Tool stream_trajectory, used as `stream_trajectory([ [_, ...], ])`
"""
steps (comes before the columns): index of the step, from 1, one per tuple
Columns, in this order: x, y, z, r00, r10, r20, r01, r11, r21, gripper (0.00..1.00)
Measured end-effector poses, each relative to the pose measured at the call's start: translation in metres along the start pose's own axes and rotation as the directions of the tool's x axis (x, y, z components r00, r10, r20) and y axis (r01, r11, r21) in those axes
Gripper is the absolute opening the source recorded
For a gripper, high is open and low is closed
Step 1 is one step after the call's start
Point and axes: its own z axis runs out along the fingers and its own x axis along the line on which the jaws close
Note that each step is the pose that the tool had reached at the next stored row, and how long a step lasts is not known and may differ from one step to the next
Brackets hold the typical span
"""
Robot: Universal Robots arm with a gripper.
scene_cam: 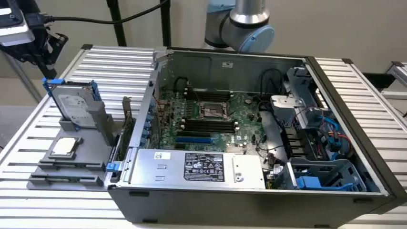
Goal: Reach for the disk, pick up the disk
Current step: 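Reach for the disk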
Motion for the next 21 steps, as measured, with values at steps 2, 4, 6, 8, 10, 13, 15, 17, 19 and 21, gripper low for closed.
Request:
stream_trajectory([
  [2, 0.000, 0.0000, 0.0000, 1.0000, 0.000, 0.0001, 0.000, 1.0000, 0.0000, 0.11],
  [4, 0.000, 0.0000, 0.0000, 1.0000, 0.000, 0.0000, 0.000, 1.0000, 0.0000, 0.11],
  [6, 0.000, 0.0000, 0.0000, 1.0000, 0.000, 0.0000, 0.000, 1.0000, 0.0000, 0.11],
  [8, 0.000, 0.0000, 0.0000, 1.0000, 0.000, 0.0000, 0.000, 1.0000, 0.0000, 0.11],
  [10, 0.000, 0.0000, 0.0000, 1.0000, 0.000, 0.0000, 0.000, 1.0000, 0.0000, 0.11],
  [13, 0.000, 0.0000, 0.0000, 1.0000, 0.000, 0.0000, 0.000, 1.0000, 0.0000, 0.11],
  [15, 0.000, 0.0012, -0.0001, 1.0000, 0.000, -0.0002, 0.000, 1.0000, 0.0002, 0.11],
  [17, 0.001, 0.0055, 0.0002, 1.0000, 0.000, 0.0000, 0.000, 1.0000, 0.0001, 0.11],
  [19, 0.003, 0.0125, 0.0007, 1.0000, 0.000, 0.0001, 0.000, 1.0000, 0.0001, 0.11],
  [21, 0.007, 0.0196, 0.0011, 1.0000, 0.000, 0.0001, 0.000, 1.0000, 0.0007, 0.11],
])
